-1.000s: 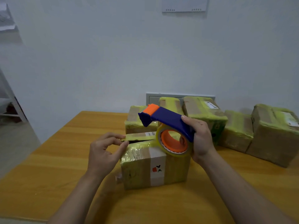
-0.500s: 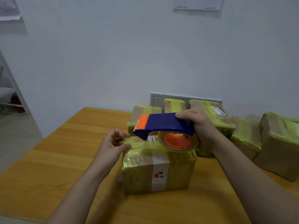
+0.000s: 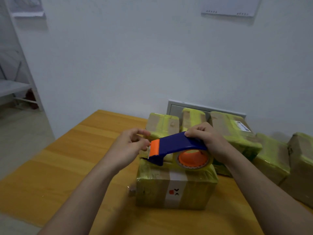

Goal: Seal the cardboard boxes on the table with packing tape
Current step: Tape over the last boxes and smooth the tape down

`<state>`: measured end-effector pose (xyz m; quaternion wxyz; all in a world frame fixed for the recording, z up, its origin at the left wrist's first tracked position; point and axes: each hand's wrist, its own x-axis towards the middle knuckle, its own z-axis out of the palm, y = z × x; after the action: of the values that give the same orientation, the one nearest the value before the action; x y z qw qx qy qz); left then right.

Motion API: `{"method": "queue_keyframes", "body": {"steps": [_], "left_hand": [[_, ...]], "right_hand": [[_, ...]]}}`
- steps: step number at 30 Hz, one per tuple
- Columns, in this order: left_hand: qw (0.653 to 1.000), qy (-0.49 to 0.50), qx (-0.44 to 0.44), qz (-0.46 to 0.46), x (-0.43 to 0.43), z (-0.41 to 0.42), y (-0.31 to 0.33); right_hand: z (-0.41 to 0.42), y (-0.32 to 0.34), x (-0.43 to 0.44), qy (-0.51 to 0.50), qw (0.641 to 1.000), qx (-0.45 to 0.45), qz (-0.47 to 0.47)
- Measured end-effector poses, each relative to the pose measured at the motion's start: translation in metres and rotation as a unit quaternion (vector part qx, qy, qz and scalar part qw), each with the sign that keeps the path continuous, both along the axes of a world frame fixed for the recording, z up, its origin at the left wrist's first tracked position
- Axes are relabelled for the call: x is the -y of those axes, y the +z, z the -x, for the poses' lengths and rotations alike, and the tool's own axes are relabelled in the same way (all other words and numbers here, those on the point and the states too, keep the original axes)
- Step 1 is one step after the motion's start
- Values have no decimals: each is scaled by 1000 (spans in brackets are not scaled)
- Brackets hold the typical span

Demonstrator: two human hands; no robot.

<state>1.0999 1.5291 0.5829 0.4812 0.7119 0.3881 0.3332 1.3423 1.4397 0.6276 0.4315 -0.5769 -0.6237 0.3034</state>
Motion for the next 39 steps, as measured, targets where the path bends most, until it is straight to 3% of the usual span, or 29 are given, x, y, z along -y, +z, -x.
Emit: {"method": "queue_keyframes", "body": {"steps": [4, 14, 19, 24, 31, 39], "left_hand": [[989, -19, 37, 142, 3, 0, 3], [963, -139, -16, 229, -1, -8, 23], [950, -119, 54, 284, -2, -8, 16], [957, -115, 55, 262, 1, -7, 15], [992, -35, -6, 119, 8, -3, 5], [991, 20, 9, 129, 9, 3, -6]], "right_hand": [[-6, -7, 3, 8, 1000, -27, -13], [-8, -8, 17, 23, 996, -69, -49], [-9, -9, 15, 19, 997, -67, -37], [-9, -5, 16, 38, 995, -86, -23], [-16, -6, 14, 79, 993, -87, 27], [-18, -5, 9, 39, 995, -86, 10]]}}
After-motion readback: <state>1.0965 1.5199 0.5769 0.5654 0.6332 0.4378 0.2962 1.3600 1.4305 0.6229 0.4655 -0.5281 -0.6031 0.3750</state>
